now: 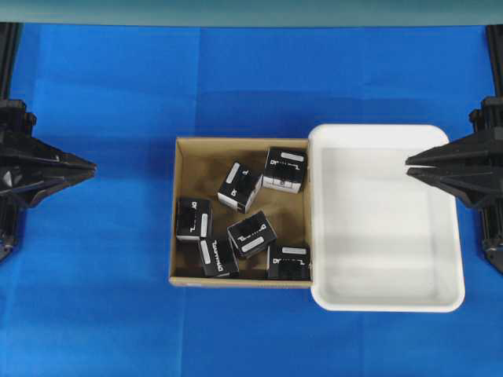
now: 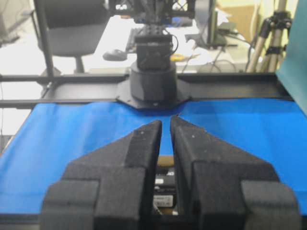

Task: Pick a box that is randomly placed inside the cardboard box.
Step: 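Move the right gripper over the cardboard box, fingers pointing down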

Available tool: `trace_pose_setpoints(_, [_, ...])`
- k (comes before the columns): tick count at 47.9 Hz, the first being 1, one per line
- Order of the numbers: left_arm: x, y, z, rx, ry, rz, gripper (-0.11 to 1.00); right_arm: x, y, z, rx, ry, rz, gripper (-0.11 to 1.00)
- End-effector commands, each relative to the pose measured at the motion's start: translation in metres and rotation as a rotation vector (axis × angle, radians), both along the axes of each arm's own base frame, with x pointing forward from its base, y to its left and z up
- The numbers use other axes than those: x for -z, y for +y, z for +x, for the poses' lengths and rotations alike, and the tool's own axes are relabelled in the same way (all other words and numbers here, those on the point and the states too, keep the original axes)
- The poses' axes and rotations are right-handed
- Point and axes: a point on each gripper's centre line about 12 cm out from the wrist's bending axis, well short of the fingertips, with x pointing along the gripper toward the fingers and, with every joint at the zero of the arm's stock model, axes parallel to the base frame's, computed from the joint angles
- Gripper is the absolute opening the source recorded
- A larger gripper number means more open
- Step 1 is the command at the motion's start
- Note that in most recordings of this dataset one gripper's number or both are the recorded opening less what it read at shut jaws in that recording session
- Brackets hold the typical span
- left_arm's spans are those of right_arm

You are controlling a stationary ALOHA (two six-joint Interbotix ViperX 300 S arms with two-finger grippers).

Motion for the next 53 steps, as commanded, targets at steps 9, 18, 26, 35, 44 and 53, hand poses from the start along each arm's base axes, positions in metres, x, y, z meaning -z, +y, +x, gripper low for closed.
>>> trace_pose_setpoints(9, [-0.022,0.002,0.012,-0.01,0.097,0.015,-0.04,0.003,-0.017,0.026,0.081,0.269,0.143,-0.01])
trace_pose_setpoints(18, [-0.021,0.002,0.011,-0.01,0.172,0.011,-0.07,0.001,-0.03,0.054,0.131,0.55,0.212,-0.01])
trace_pose_setpoints(26, [-0.018,0.002,0.008,-0.011,0.215,0.006,-0.07,-0.009,-0.032,0.089,0.126,0.79,0.245,-0.01])
trace_pose_setpoints(35, [-0.015,0.002,0.007,-0.012,0.244,0.006,-0.07,-0.014,-0.04,0.127,0.124,1.091,0.254,-0.01])
trace_pose_setpoints(44, [-0.011,0.002,0.006,-0.011,0.276,0.004,-0.07,-0.024,-0.059,0.174,0.141,1.234,0.276,-0.01])
trace_pose_setpoints(53, [-0.013,0.002,0.005,-0.013,0.27,0.004,-0.07,-0.033,-0.076,0.217,0.133,1.29,0.26,-0.01])
